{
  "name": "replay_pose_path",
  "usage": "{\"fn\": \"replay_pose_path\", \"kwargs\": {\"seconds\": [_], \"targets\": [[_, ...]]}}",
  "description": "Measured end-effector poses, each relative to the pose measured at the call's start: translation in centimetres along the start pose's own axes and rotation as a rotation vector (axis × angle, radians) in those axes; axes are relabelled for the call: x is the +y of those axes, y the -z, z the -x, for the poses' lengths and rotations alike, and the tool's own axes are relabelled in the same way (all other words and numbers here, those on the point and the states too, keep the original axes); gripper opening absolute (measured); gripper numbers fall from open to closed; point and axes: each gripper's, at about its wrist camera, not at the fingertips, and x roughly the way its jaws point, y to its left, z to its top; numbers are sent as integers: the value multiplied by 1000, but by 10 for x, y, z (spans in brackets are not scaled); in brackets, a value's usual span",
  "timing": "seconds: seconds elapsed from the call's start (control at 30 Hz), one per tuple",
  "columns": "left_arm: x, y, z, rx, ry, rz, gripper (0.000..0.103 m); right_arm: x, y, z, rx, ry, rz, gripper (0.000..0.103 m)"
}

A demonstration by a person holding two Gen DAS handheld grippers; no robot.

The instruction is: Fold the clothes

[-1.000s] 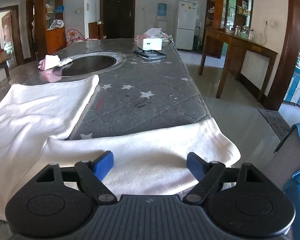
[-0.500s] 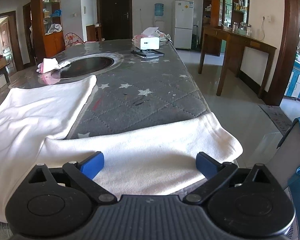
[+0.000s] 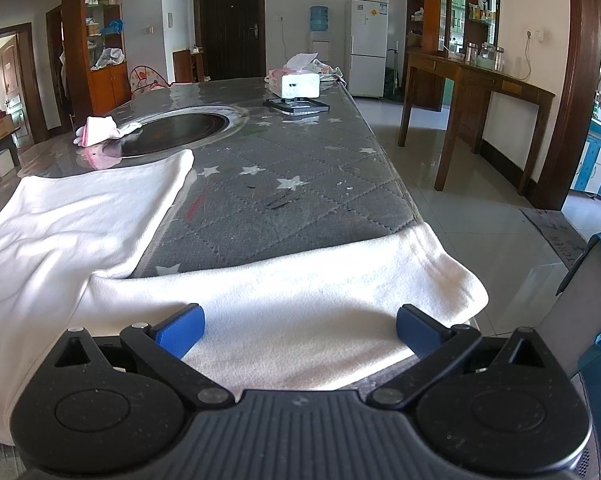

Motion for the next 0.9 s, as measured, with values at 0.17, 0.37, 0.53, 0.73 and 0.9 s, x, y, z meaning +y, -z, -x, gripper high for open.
{"fn": "replay_pose_path", "kwargs": {"seconds": [0.17,0.37,0.53,0.73,0.9], "targets": [[11,-12,-11,-13,-86,-15,15,0,0,0,0,-1,-2,103],[7,-28,-13,-11,-84,-4,19,0,0,-1,1,-3,-3,103],[-15,-46,-31,-12,-58,-63,20,0,0,-1,1,-3,-3,103],[-6,-64,-66,15,-98,-34,20,0,0,-2,1,-4,-5,103],[6,-80,-81,-12,-160,-2,25,0,0,-3,0,-5,-6,103]]}}
